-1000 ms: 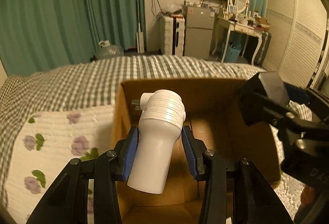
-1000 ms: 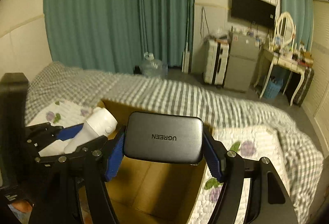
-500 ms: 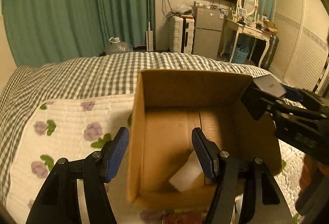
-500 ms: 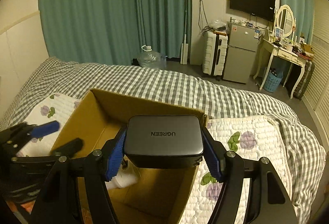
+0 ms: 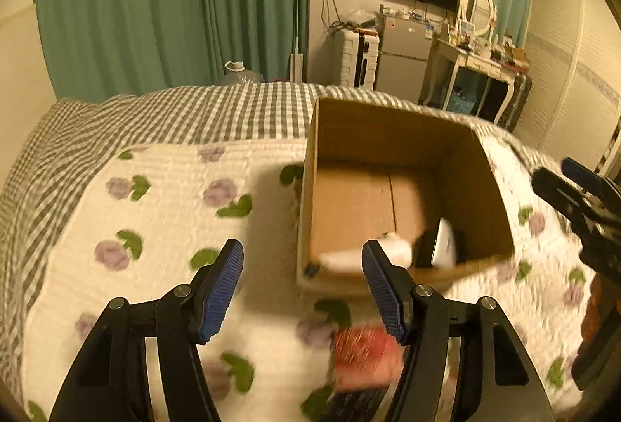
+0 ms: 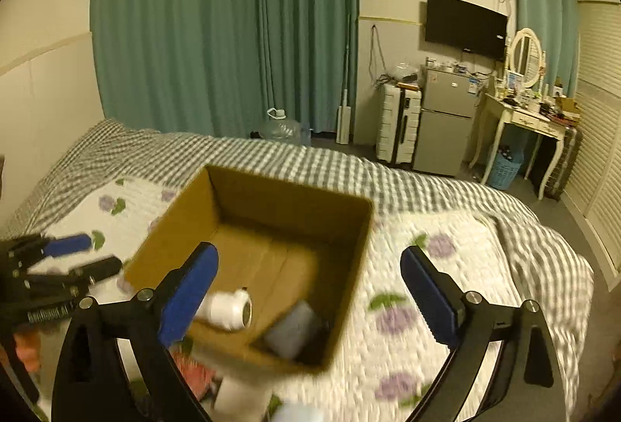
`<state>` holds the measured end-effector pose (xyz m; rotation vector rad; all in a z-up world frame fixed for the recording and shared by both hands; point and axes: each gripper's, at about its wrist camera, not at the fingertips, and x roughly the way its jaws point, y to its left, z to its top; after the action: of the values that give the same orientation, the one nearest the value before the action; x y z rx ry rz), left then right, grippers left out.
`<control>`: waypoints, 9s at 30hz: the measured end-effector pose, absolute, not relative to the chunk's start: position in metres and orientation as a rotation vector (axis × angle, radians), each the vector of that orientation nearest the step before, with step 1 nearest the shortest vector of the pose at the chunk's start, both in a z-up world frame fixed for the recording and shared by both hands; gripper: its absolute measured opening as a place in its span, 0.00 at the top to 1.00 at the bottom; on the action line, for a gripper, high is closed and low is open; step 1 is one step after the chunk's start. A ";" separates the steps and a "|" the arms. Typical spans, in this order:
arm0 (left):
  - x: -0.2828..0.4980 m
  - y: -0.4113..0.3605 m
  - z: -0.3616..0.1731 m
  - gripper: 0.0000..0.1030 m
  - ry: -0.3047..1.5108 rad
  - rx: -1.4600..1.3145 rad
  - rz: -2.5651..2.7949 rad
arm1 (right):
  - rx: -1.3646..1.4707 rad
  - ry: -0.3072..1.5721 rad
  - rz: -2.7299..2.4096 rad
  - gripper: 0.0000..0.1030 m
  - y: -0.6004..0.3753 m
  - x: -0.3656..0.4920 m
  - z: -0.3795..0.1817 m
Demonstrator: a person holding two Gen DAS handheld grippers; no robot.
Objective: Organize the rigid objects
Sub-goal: 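Carry the bottle and power bank into the cardboard box and open both grippers, then grasp the black remote with the left gripper while the right grasps the red-capped bottle, then carry the remote and red-capped bottle into the box and open both grippers, then grasp the white pronged charger with the right gripper, then grasp the white square charger with the left gripper, then carry both white chargers into the box and open both grippers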
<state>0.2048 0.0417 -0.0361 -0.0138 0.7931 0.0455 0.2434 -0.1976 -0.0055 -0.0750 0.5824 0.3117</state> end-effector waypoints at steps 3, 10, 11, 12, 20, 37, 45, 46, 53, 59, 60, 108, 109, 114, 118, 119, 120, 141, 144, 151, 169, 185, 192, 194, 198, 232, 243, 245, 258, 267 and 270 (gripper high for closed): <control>0.182 0.040 -0.043 0.35 0.803 0.013 0.053 | -0.064 0.615 0.317 0.07 -0.203 0.210 -0.022; 0.139 0.031 -0.085 0.35 0.862 0.025 0.022 | -0.031 0.772 0.320 0.07 -0.212 0.163 -0.075; 0.135 0.029 -0.091 0.35 0.870 0.029 0.014 | -0.033 0.790 0.309 0.07 -0.213 0.159 -0.082; 0.131 0.026 -0.101 0.35 0.887 0.033 -0.001 | -0.036 0.796 0.304 0.07 -0.213 0.155 -0.086; 0.124 -0.003 -0.163 0.35 0.977 0.105 -0.094 | -0.075 0.831 0.313 0.07 -0.204 0.155 -0.106; 0.113 -0.003 -0.153 0.63 0.963 0.065 -0.140 | -0.173 0.857 0.411 0.07 -0.175 0.152 -0.121; 0.099 0.027 -0.131 0.74 0.950 -0.024 -0.102 | -0.306 0.945 0.566 0.07 -0.135 0.143 -0.146; 0.099 0.027 -0.132 0.76 0.951 -0.026 -0.102 | -0.329 0.963 0.578 0.07 -0.130 0.143 -0.151; 0.091 0.024 -0.131 0.79 0.966 -0.043 -0.107 | -0.417 1.028 0.589 0.21 -0.111 0.147 -0.178; 0.080 0.022 -0.120 0.80 0.958 -0.059 -0.119 | -0.427 0.977 0.568 0.21 -0.114 0.133 -0.166; 0.077 0.021 -0.118 0.80 0.955 -0.065 -0.125 | -0.412 0.965 0.565 0.21 -0.117 0.130 -0.161; 0.323 -0.021 -0.072 0.76 0.781 0.087 -0.137 | -0.158 0.700 0.381 0.22 -0.168 0.361 -0.054; 0.323 -0.020 -0.073 0.71 0.785 0.080 -0.137 | -0.154 0.698 0.379 0.21 -0.169 0.363 -0.055; 0.313 -0.017 -0.071 0.49 0.805 0.080 -0.114 | -0.139 0.685 0.370 0.21 -0.170 0.364 -0.050; 0.293 -0.012 -0.058 0.43 0.801 0.080 -0.091 | -0.148 0.704 0.352 0.20 -0.166 0.366 -0.048; 0.289 -0.010 -0.055 0.43 0.803 0.076 -0.086 | -0.150 0.697 0.338 0.18 -0.166 0.364 -0.045; 0.283 -0.008 -0.052 0.43 0.806 0.072 -0.079 | -0.148 0.687 0.325 0.09 -0.167 0.361 -0.043; 0.138 0.019 -0.044 0.35 0.801 0.038 -0.007 | -0.115 0.793 0.198 0.02 -0.215 0.168 -0.058; 0.127 0.019 -0.071 0.35 0.835 0.024 -0.003 | -0.123 0.851 0.203 0.02 -0.207 0.162 -0.086; 0.117 0.026 -0.141 0.35 0.959 -0.046 -0.007 | -0.191 0.990 0.213 0.15 -0.189 0.159 -0.150; 0.118 0.006 -0.148 0.35 0.988 -0.017 -0.038 | -0.147 1.022 0.220 0.60 -0.193 0.166 -0.158; 0.182 -0.082 -0.164 0.35 1.038 -0.005 -0.127 | -0.199 0.882 0.243 0.61 -0.244 0.220 -0.103; 0.207 -0.092 -0.178 0.35 1.050 0.007 -0.089 | -0.116 0.944 0.256 0.61 -0.262 0.225 -0.118; 0.211 -0.092 -0.178 0.35 1.034 0.004 -0.084 | -0.100 0.947 0.264 0.61 -0.264 0.225 -0.118; 0.213 -0.094 -0.181 0.48 1.033 0.028 -0.077 | -0.088 0.959 0.268 0.61 -0.265 0.224 -0.120; 0.175 -0.013 -0.004 0.51 0.748 0.025 -0.082 | -0.195 0.635 0.364 0.61 -0.176 0.204 0.021; 0.273 -0.008 -0.011 0.51 0.713 0.070 -0.153 | -0.140 0.541 0.411 0.61 -0.143 0.299 0.034; 0.291 -0.014 -0.026 0.51 0.735 0.088 -0.152 | -0.127 0.547 0.414 0.61 -0.146 0.312 0.024; 0.323 -0.018 -0.070 0.45 0.856 0.063 -0.031 | -0.117 0.717 0.412 0.61 -0.171 0.359 -0.050; 0.308 -0.021 -0.050 0.43 0.803 0.089 -0.007 | -0.091 0.729 0.395 0.61 -0.176 0.365 -0.047; 0.300 -0.014 -0.046 0.43 0.791 0.059 -0.003 | -0.085 0.744 0.407 0.61 -0.170 0.371 -0.049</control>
<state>0.3004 -0.0140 -0.0459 0.0588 0.7914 -0.0028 0.3707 -0.1704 -0.0493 -0.0849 0.7435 0.4074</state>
